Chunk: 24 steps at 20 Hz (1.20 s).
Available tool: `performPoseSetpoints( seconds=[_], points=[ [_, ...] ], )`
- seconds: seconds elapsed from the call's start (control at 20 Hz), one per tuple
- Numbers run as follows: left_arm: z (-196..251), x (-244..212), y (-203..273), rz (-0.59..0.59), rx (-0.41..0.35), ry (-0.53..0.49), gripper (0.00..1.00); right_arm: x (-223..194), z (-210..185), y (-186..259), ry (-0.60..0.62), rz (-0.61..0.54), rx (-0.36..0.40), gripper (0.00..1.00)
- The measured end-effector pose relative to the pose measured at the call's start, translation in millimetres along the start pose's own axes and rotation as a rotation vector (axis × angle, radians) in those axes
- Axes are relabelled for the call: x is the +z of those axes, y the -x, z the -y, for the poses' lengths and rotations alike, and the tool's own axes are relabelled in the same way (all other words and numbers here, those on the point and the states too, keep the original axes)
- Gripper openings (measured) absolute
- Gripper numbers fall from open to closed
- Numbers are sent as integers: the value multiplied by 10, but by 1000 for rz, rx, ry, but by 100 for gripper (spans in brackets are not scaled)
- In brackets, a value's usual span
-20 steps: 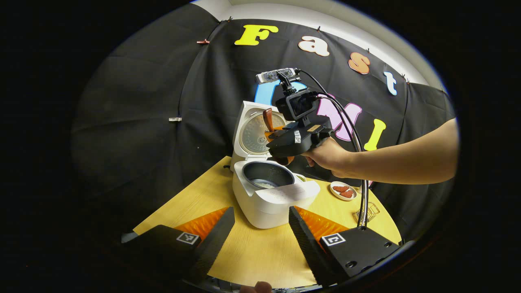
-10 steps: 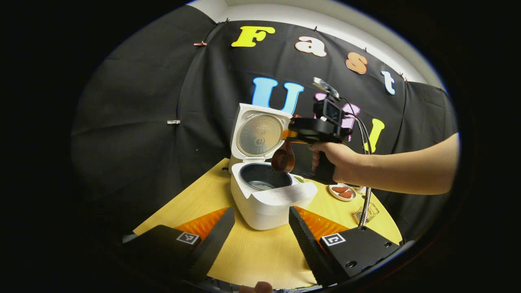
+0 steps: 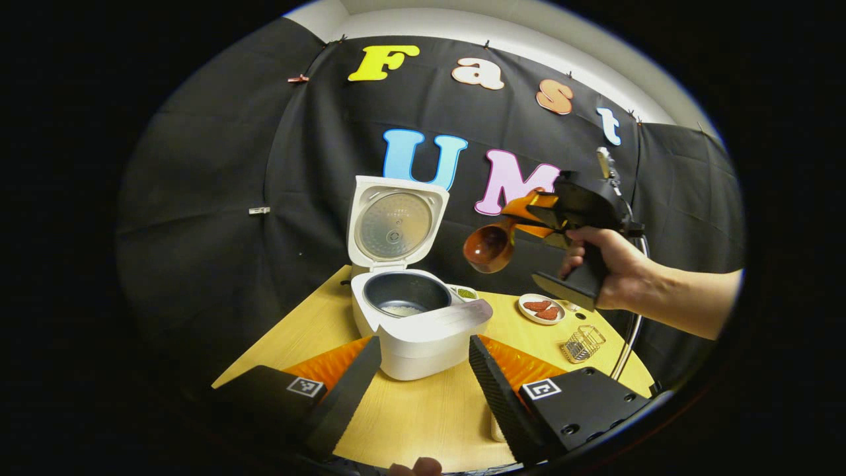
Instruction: Close the left gripper, press the button to open the rice cooker; take a wooden spoon from the chopstick holder with the right hand, scoop a spoonful of rice and pour it into the rice cooker, then put the wooden spoon back into the chopstick holder.
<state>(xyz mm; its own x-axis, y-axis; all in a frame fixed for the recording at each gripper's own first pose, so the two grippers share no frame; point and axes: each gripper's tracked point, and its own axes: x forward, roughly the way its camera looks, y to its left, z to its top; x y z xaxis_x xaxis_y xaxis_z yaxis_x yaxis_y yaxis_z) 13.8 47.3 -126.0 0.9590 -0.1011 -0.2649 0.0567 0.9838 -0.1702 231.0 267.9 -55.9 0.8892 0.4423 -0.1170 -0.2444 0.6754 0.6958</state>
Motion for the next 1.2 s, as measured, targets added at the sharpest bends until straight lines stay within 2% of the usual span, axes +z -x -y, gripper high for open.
performPoseSetpoints(
  seconds=[0.1,0.25,0.4,0.65,0.9,1.2],
  points=[
    [70,28,-26,4,-11,-14,93,241,192,264,48,38,-9,6],
    [170,48,-53,7,-25,-36,93,561,691,683,114,79,-49,6],
    [270,49,-78,1,-35,-51,93,853,1284,1094,157,116,-126,6],
    [455,15,-111,-23,-46,-53,93,1178,2326,1536,178,148,-287,6],
    [633,58,-117,-31,-48,-88,93,1132,3158,1648,188,114,-387,6],
    [782,-25,-99,-66,-39,-103,93,975,3800,1487,221,59,-455,6]
  ],
)
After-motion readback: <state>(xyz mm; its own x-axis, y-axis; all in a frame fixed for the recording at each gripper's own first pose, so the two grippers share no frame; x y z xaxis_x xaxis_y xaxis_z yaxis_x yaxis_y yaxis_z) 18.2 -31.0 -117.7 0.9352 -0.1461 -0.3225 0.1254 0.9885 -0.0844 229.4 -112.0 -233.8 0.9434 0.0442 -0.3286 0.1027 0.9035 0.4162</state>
